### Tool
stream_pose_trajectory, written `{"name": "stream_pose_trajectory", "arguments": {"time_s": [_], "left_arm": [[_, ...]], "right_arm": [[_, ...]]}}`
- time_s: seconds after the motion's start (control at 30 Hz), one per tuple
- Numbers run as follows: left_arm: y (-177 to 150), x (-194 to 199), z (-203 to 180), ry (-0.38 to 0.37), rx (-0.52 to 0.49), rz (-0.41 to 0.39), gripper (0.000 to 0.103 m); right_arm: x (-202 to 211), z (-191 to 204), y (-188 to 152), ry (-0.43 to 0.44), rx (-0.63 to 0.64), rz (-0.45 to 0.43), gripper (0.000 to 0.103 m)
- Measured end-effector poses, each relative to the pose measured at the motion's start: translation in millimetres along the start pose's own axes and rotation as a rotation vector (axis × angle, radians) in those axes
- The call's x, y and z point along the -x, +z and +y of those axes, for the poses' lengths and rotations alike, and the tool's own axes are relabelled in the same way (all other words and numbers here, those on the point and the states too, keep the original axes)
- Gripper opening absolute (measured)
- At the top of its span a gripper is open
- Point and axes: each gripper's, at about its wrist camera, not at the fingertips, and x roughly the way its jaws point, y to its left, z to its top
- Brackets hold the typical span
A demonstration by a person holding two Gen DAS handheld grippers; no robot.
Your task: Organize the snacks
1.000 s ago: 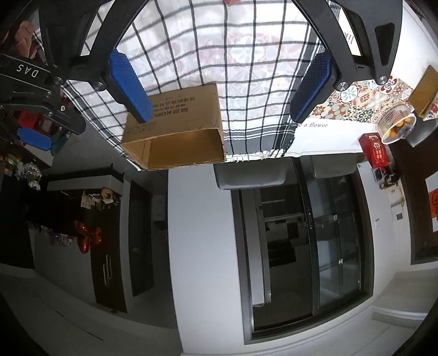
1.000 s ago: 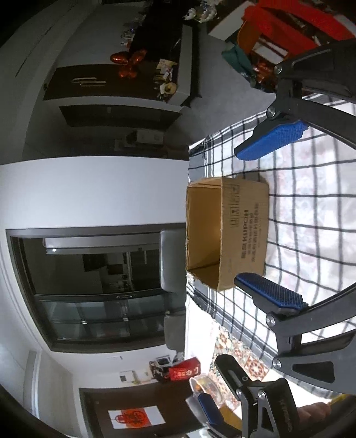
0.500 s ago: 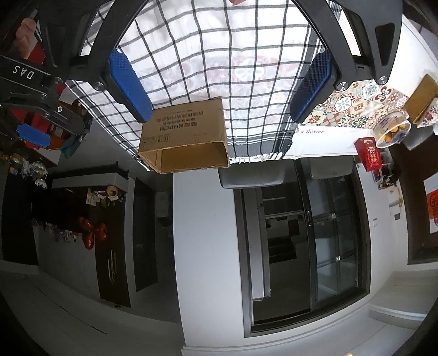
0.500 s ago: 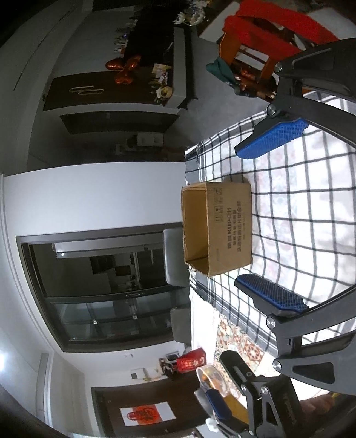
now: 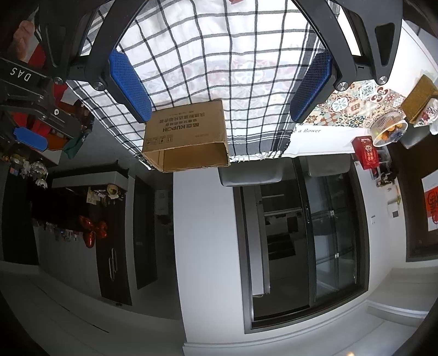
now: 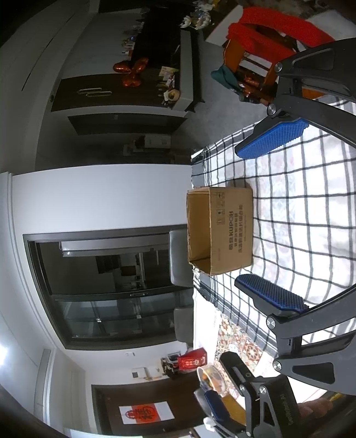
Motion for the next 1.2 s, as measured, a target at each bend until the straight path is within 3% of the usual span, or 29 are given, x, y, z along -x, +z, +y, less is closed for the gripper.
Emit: {"name": "stream_pose_trajectory", "arguments": {"time_s": [1.2], "left_arm": [[0.7, 3.7, -2.7, 0.016, -0.006, -0.016, 0.103]], "right_arm": [[1.8, -1.4, 1.2, 0.005, -0.004, -0.007, 0.087]]}}
